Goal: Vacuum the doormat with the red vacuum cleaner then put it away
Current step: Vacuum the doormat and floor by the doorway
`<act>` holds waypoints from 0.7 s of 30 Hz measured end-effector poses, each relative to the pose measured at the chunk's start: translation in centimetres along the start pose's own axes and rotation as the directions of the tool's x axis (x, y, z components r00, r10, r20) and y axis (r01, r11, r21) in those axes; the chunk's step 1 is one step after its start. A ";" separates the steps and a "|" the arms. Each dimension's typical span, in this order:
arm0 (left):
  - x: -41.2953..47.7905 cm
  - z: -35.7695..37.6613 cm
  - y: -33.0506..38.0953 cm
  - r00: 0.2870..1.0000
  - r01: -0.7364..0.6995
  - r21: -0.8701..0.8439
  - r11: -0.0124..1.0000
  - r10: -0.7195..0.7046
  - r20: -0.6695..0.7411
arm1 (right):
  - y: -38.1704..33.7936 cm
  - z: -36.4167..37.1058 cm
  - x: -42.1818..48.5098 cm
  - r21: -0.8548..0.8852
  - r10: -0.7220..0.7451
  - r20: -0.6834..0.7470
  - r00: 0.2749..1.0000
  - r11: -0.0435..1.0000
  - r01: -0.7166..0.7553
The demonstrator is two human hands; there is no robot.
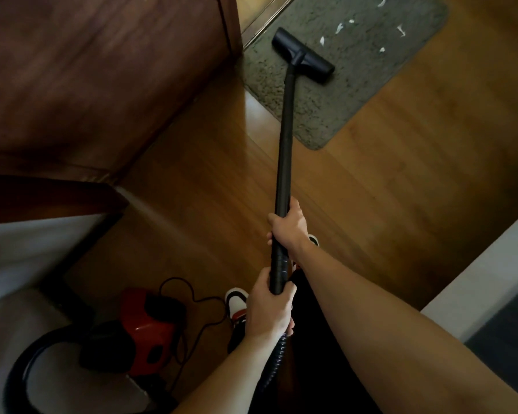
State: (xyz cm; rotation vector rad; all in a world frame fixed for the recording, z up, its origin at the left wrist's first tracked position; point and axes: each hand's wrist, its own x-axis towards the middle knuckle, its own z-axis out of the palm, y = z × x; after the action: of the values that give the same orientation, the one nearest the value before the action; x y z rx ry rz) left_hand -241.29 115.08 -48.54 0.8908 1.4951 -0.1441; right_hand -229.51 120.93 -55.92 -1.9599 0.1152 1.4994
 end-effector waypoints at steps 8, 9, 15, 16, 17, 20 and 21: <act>2.0 2.0 4.7 1.000 0.008 0.013 1.000 -0.008 0.001 | -4.5 -2.3 2.6 0.005 0.023 0.016 1.000 1.000 -0.023; 2.3 2.2 5.3 1.000 0.010 0.007 1.000 -0.010 0.009 | -5.1 -2.5 2.9 0.002 0.023 0.019 1.000 1.000 -0.023; 3.4 3.4 8.6 1.000 0.023 -0.013 1.000 -0.022 0.021 | -8.3 -4.2 4.3 -0.020 0.009 0.017 1.000 1.000 -0.009; 3.4 3.6 8.8 0.999 0.026 -0.016 1.000 -0.026 0.018 | -8.5 -4.4 4.4 -0.026 0.011 0.017 1.000 1.000 -0.010; 3.3 3.8 8.9 0.999 0.030 -0.019 0.999 -0.029 0.015 | -8.5 -4.5 4.3 -0.034 0.010 0.016 1.000 0.999 -0.010; 2.8 3.7 8.9 0.999 0.036 -0.028 0.999 -0.035 0.031 | -8.3 -4.6 3.9 -0.032 0.026 0.011 1.000 0.999 -0.026; 2.5 3.6 8.8 0.999 0.037 -0.027 0.999 -0.036 0.034 | -8.1 -4.5 3.6 -0.026 0.033 0.008 0.999 0.999 -0.033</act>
State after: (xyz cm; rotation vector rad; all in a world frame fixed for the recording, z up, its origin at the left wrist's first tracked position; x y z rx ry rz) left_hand -232.86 120.07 -47.72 0.8355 1.4796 -0.1647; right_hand -220.99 125.91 -55.00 -1.9805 0.1258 1.5379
